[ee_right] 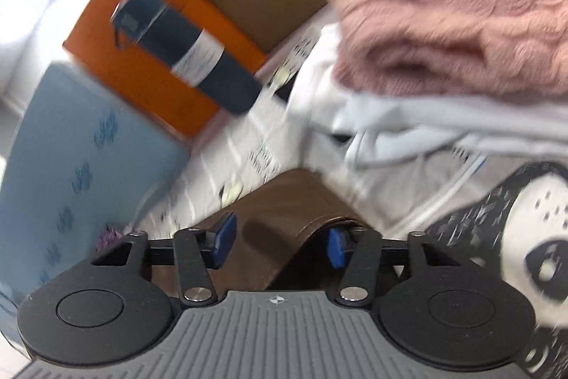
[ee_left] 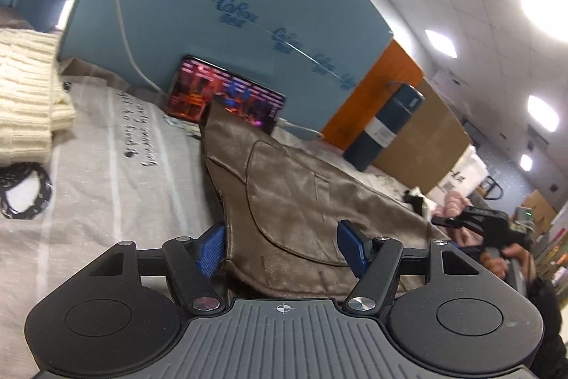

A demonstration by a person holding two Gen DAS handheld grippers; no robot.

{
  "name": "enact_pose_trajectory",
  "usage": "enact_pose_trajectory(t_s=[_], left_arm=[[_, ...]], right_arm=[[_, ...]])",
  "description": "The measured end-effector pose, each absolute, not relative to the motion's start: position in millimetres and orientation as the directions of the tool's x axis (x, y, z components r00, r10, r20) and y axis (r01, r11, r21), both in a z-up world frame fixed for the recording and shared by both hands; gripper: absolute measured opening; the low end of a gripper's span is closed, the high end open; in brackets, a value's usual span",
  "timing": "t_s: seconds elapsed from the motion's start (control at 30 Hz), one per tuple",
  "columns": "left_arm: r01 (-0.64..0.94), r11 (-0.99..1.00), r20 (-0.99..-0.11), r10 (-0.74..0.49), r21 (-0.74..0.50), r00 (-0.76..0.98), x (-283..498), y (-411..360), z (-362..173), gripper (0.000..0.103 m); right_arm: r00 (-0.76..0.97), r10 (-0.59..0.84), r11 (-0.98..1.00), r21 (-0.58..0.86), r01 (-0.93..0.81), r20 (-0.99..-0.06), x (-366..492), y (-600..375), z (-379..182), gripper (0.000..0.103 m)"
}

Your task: Fold clothes

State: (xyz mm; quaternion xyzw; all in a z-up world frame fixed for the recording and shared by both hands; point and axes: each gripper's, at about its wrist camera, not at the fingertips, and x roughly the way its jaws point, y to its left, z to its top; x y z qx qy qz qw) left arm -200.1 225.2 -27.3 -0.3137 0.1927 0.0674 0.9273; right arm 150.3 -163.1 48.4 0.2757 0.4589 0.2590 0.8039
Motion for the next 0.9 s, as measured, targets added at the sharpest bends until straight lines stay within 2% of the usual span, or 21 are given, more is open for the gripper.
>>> enact_pose_trajectory(t_s=[0.1,0.23,0.27,0.3,0.4,0.43,0.57,0.63,0.7,0.8,0.9], left_arm=[[-0.243,0.826,-0.425,0.004,-0.508,0.905,-195,218,-28,0.068],[-0.320,0.912,-0.499,0.160,-0.256,0.852,-186,196,-29,0.069],[-0.342,0.925,-0.513,0.215,-0.167,0.831,-183,189,-30,0.069],[-0.350,0.928,-0.537,0.232,-0.128,0.811,-179,187,-33,0.069],[-0.330,0.938,-0.564,0.214,-0.110,0.797,-178,187,-35,0.071],[-0.323,0.941,-0.566,0.212,-0.103,0.797,-179,187,-35,0.072],[-0.308,0.943,-0.499,0.208,-0.127,0.841,-191,185,-23,0.074],[-0.284,0.954,-0.432,0.216,-0.099,0.875,-203,176,-9,0.079],[-0.236,0.970,-0.355,0.201,-0.057,0.913,-219,162,5,0.089],[-0.141,0.990,-0.240,0.143,0.028,0.960,-251,135,18,0.099],[-0.046,0.989,-0.225,0.077,0.142,0.971,-280,103,17,0.101]], right_arm=[[0.437,0.660,0.712,0.694,-0.105,-0.611,166,-169,42,0.044],[0.429,0.659,0.729,0.664,-0.166,-0.618,169,-163,35,0.053],[0.430,0.664,0.731,0.653,-0.198,-0.613,166,-161,37,0.058],[0.433,0.662,0.738,0.632,-0.235,-0.612,160,-159,40,0.066],[0.448,0.647,0.762,0.549,-0.345,-0.617,140,-157,50,0.080],[0.455,0.641,0.767,0.516,-0.381,-0.618,131,-158,54,0.081],[0.471,0.659,0.749,0.449,-0.487,-0.587,93,-172,67,0.086],[0.489,0.682,0.728,0.445,-0.521,-0.544,71,-185,73,0.091],[0.519,0.698,0.714,0.423,-0.558,-0.493,48,-199,77,0.102],[0.569,0.712,0.701,0.366,-0.612,-0.411,12,-220,80,0.103],[0.587,0.736,0.675,0.296,-0.676,-0.338,-19,-237,75,0.103]])
